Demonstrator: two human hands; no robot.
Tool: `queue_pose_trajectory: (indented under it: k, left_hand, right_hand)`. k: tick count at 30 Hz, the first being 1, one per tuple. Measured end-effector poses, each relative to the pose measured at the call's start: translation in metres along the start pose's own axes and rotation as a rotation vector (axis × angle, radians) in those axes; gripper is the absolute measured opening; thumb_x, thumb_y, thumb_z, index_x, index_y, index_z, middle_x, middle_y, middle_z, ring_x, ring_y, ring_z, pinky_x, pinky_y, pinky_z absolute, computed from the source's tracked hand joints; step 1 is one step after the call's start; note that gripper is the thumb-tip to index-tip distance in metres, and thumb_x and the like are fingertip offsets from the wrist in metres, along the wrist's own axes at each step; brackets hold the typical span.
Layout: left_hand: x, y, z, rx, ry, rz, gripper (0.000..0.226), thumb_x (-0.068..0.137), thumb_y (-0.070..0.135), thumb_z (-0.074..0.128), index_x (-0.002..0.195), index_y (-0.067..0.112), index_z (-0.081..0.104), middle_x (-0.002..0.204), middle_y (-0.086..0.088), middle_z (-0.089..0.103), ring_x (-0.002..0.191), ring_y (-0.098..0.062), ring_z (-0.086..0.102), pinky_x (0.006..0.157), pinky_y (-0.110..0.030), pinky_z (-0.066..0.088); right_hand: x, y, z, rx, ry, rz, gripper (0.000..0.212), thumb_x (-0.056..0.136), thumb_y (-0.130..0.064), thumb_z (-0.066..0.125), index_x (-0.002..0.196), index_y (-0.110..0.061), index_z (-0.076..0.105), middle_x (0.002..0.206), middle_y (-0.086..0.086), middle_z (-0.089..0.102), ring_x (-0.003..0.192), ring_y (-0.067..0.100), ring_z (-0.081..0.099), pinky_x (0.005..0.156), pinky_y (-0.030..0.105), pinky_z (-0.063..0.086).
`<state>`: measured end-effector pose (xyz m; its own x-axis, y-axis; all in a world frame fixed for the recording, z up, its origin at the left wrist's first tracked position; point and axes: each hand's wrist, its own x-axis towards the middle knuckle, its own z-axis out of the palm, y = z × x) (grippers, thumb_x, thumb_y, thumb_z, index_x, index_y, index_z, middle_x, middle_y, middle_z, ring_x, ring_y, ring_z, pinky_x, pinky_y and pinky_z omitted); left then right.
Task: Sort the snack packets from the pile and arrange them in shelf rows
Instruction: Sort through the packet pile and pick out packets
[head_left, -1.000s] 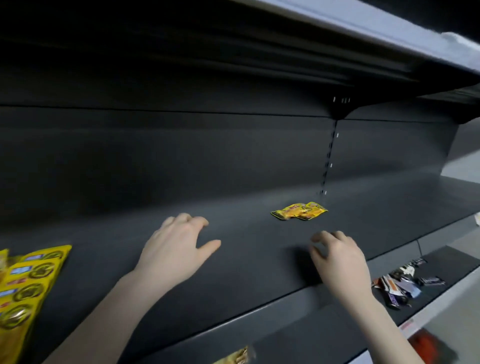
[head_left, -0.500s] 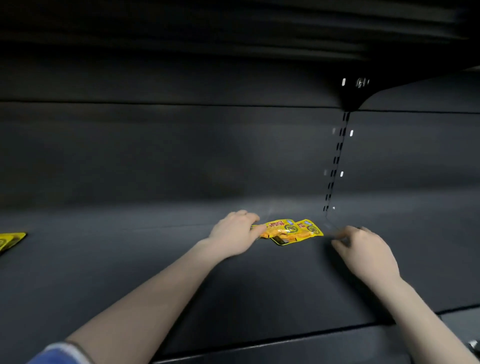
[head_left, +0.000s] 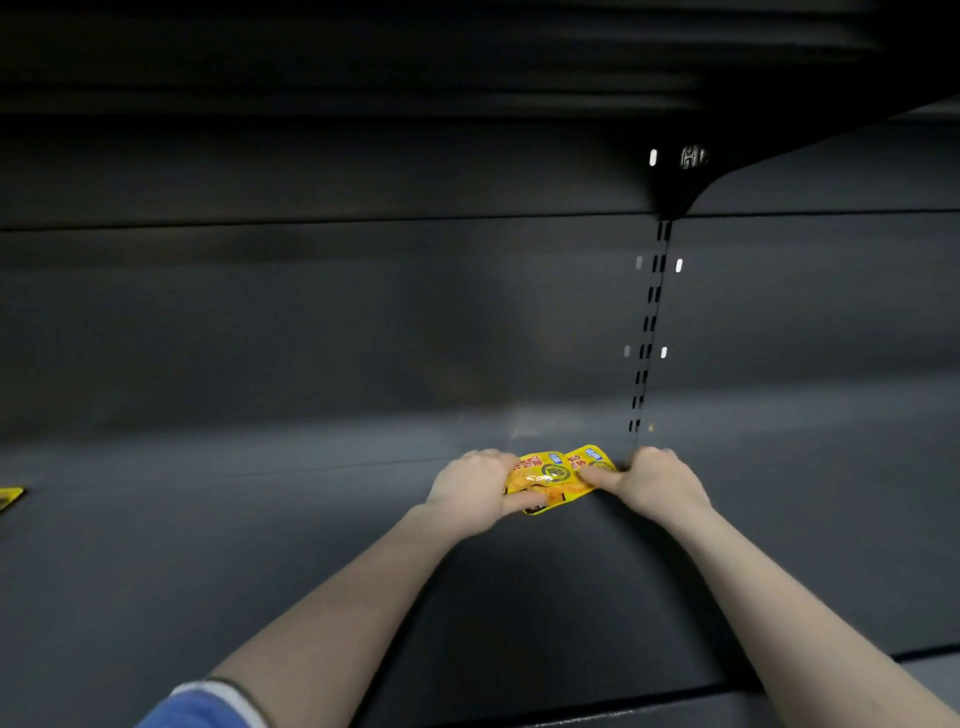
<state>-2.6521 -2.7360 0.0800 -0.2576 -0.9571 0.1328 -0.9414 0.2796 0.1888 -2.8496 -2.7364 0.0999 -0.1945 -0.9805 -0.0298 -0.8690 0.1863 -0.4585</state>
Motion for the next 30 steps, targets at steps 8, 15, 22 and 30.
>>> queue_pose_trajectory:
  k: [8, 15, 22, 30]
  left_hand:
    - [-0.023, -0.007, -0.025, 0.278, -0.001, 0.030, 0.027, 0.091, 0.029, 0.046, 0.106, 0.010, 0.056, 0.110, -0.012, 0.063, 0.100, -0.033, 0.058, 0.075, -0.033, 0.041]
    - [-0.050, -0.029, -0.040, 0.097, 0.050, -0.096, 0.019, 0.089, 0.022, 0.047, 0.106, 0.016, 0.055, 0.106, -0.011, 0.063, 0.101, -0.035, 0.057, 0.078, -0.033, 0.042]
    - [-0.070, -0.051, -0.062, -0.371, 0.137, -0.293, 0.011, 0.085, 0.020, 0.058, 0.075, 0.018, 0.053, 0.084, -0.006, 0.063, 0.087, -0.027, 0.061, 0.071, -0.029, 0.045]
    - [-0.122, -0.096, -0.087, -0.969, 0.174, -0.449, 0.004, 0.088, 0.012, 0.062, 0.089, 0.013, 0.066, 0.080, -0.007, 0.069, 0.065, -0.018, 0.064, 0.069, -0.030, 0.053]
  right_hand:
    - [0.002, -0.035, 0.009, -0.140, -0.133, 0.105, 0.106, 0.056, -0.083, 0.061, 0.135, -0.015, 0.042, 0.133, 0.007, 0.036, 0.128, 0.026, 0.035, 0.101, 0.037, 0.035]
    - [-0.001, -0.045, 0.013, 0.011, -0.108, 0.148, 0.103, 0.055, -0.065, 0.079, 0.135, -0.018, 0.034, 0.132, 0.011, 0.035, 0.128, 0.029, 0.036, 0.100, 0.037, 0.036]
    - [-0.011, -0.048, 0.026, 0.914, -0.057, -0.121, 0.039, 0.065, 0.003, 0.080, 0.084, -0.015, 0.051, 0.090, 0.008, 0.062, 0.077, 0.020, 0.059, 0.067, 0.032, 0.050]
    - [-0.047, -0.091, 0.020, 0.982, -0.083, -0.231, 0.069, 0.070, 0.006, 0.072, 0.126, -0.018, 0.041, 0.082, 0.001, 0.057, 0.062, 0.015, 0.053, 0.042, 0.021, 0.039]
